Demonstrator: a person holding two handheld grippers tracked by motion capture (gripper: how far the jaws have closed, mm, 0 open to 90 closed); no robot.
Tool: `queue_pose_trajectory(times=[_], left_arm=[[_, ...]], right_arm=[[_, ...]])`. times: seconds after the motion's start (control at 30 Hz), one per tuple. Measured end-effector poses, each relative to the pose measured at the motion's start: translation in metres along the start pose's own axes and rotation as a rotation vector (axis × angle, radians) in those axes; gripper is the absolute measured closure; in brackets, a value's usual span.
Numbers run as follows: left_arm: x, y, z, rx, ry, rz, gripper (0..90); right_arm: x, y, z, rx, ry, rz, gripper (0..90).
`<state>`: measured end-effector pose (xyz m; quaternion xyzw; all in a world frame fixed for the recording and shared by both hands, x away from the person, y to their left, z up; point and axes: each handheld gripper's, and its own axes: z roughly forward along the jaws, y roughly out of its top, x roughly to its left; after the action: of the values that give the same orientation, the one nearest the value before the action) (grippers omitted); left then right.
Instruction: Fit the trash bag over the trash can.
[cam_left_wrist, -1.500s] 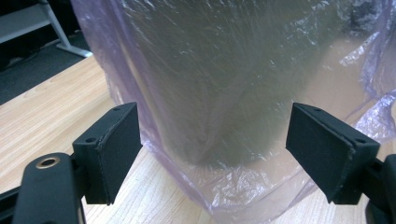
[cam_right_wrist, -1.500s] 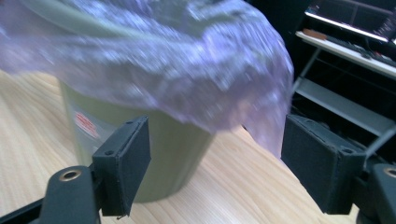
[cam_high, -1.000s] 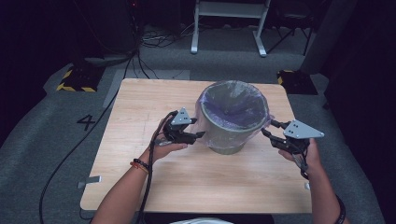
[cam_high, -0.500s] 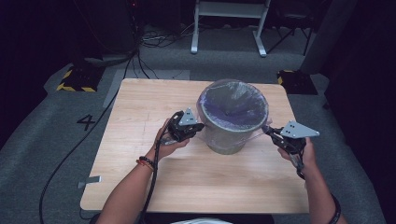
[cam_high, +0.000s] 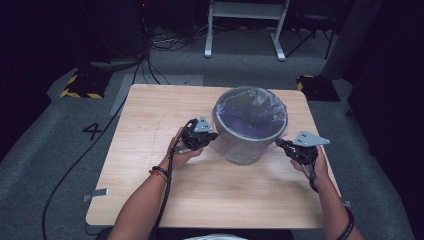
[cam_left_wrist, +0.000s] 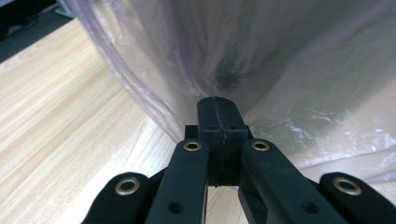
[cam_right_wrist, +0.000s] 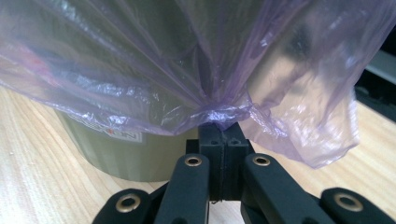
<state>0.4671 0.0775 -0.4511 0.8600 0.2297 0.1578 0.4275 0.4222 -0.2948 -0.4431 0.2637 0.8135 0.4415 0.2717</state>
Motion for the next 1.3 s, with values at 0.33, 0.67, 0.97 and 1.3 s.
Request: queue_pose_trajectory(times=[0.33, 0.67, 0.97, 1.3], left_arm=[[0.003, -0.005, 0.007, 0.019, -0.004, -0.013, 88.9], [0.006, -0.009, 0.003, 0.015, 0.012, -0.035, 81.3], [0.001, -0.010, 0.009, 0.038, -0.002, -0.027, 82.8], [0.001, -0.011, 0.003, 0.036, 0.021, -0.046, 63.8]], right_arm=[[-0.005, -0.015, 0.013, 0.010, 0.012, 0.069, 90.0], [-0.007, -0.020, 0.016, 0.016, 0.014, 0.094, 90.0], [-0.004, -0.026, 0.024, 0.061, 0.023, 0.095, 87.8], [-0.007, -0.031, 0.019, 0.054, 0.025, 0.117, 75.8]])
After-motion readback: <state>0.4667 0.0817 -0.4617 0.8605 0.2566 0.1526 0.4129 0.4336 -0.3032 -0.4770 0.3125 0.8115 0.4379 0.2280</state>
